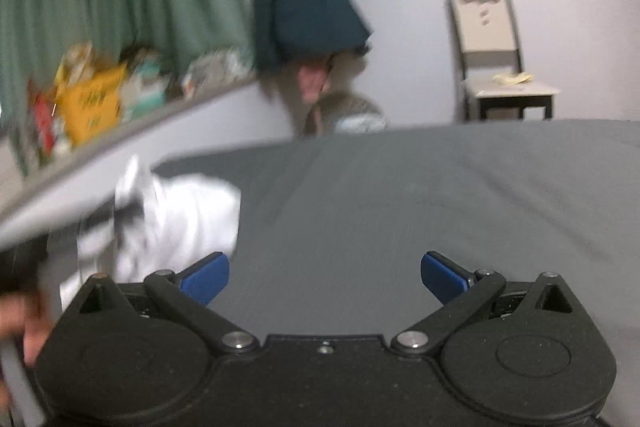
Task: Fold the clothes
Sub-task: 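Reach both grippers to the white shirt and close each on a shirt edge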
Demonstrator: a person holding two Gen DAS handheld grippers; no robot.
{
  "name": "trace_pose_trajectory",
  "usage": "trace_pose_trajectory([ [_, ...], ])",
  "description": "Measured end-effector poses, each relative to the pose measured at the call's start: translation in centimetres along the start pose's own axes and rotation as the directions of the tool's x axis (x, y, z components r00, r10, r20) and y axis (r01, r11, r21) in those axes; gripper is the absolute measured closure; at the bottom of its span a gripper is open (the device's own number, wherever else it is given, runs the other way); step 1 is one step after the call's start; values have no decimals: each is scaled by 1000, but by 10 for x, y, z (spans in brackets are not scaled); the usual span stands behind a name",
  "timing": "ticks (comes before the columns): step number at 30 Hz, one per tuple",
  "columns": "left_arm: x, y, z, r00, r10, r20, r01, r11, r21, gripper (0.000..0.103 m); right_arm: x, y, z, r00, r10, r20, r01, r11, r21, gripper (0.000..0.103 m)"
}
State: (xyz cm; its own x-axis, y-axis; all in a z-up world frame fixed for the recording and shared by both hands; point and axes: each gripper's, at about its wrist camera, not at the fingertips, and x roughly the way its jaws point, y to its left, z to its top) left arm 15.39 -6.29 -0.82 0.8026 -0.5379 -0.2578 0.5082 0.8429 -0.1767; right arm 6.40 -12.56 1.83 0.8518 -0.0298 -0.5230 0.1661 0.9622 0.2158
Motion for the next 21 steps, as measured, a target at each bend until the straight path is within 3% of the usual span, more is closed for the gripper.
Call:
trace_pose_trajectory([
  [3,-6,-60,-8,978,-197,-60,204,967,150,100,-5,-22,16,1000,8,-17,-7,1000,29,0],
  [4,-8,-83,-14,957,-272,-99,287,934,211,103,-6,-29,21,1000,10,-23,-9,999,38,0],
  [6,-20,-126,-29,871,-450,-196,490,827,277,103,-10,-44,32,999,16,-34,-14,998,58,0],
  [8,-36,-162,-41,813,-516,-268,582,716,385,103,-13,-58,43,999,21,-45,-18,997,77,0],
  [9,-43,-172,-45,811,-515,-279,584,683,438,103,-14,-65,48,998,24,-50,-20,996,87,0],
  [10,-50,-176,-46,815,-509,-277,578,674,460,103,-16,-73,53,998,27,-56,-22,995,96,0],
  [12,-54,-164,-38,836,-490,-249,548,717,430,103,-16,-82,59,997,33,-74,-24,994,109,0],
  [15,-56,-115,-18,902,-378,-208,427,850,309,102,1,-71,50,989,61,-132,-49,994,97,0],
  [17,-57,-69,-3,951,-247,-185,284,934,216,102,16,-59,44,981,92,-170,-81,994,70,3],
  [19,-64,-27,9,985,-97,-142,116,984,133,100,30,-40,37,972,117,-203,-118,993,10,12],
  [20,-68,-4,13,992,-19,-123,28,997,75,94,39,-29,32,967,126,-220,-135,990,-29,14],
  [21,-72,15,16,992,42,-116,-39,999,21,69,45,-16,27,964,131,-231,-152,985,-76,21],
])
